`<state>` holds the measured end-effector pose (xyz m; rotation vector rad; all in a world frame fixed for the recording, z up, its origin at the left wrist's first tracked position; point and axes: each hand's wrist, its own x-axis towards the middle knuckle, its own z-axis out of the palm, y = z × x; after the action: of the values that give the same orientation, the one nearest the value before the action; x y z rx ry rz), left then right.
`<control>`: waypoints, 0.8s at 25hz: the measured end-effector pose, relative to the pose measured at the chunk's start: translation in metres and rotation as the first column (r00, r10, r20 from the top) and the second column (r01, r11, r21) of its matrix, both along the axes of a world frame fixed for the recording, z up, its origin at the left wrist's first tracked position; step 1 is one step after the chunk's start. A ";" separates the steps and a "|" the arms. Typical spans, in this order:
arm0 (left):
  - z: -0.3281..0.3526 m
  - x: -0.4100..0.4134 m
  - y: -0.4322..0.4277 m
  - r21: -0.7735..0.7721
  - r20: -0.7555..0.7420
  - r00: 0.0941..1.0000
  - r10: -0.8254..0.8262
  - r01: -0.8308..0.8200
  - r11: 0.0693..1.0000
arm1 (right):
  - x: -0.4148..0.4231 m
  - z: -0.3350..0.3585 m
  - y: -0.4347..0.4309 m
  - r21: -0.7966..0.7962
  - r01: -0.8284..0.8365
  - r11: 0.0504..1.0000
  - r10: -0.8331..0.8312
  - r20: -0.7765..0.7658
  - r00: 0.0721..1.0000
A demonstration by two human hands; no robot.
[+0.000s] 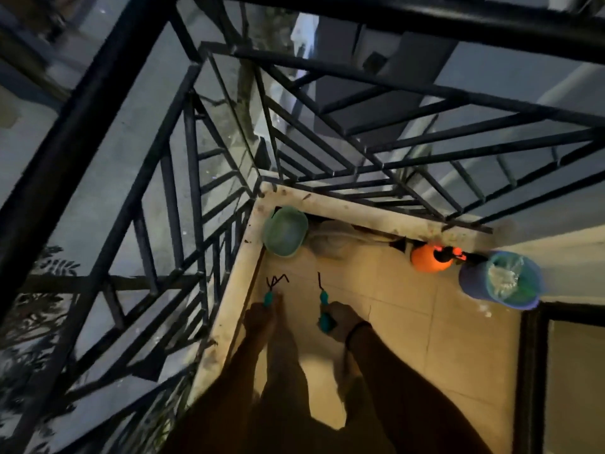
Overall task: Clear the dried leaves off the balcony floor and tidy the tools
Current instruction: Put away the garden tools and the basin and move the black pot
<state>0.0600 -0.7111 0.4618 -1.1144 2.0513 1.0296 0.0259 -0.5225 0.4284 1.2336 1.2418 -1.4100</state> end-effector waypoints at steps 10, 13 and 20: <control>-0.265 -0.208 -0.097 -0.205 0.070 0.903 -0.424 0.429 0.880 | -0.159 -0.229 -0.103 0.076 0.075 0.994 -0.078 0.041 0.996; -0.363 -0.234 -0.089 -0.269 -0.006 0.906 -0.423 0.406 0.874 | -0.179 -0.312 -0.114 0.077 0.170 0.982 -0.172 0.027 0.985; -0.491 -0.271 -0.086 -0.269 0.032 0.884 -0.466 0.457 0.848 | -0.184 -0.424 -0.113 0.131 0.145 0.981 -0.142 -0.031 0.989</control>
<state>-0.2111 -0.7970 -0.0291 -0.6627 2.3781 0.5409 -0.1579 -0.6358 0.0044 1.4276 1.3007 -1.4656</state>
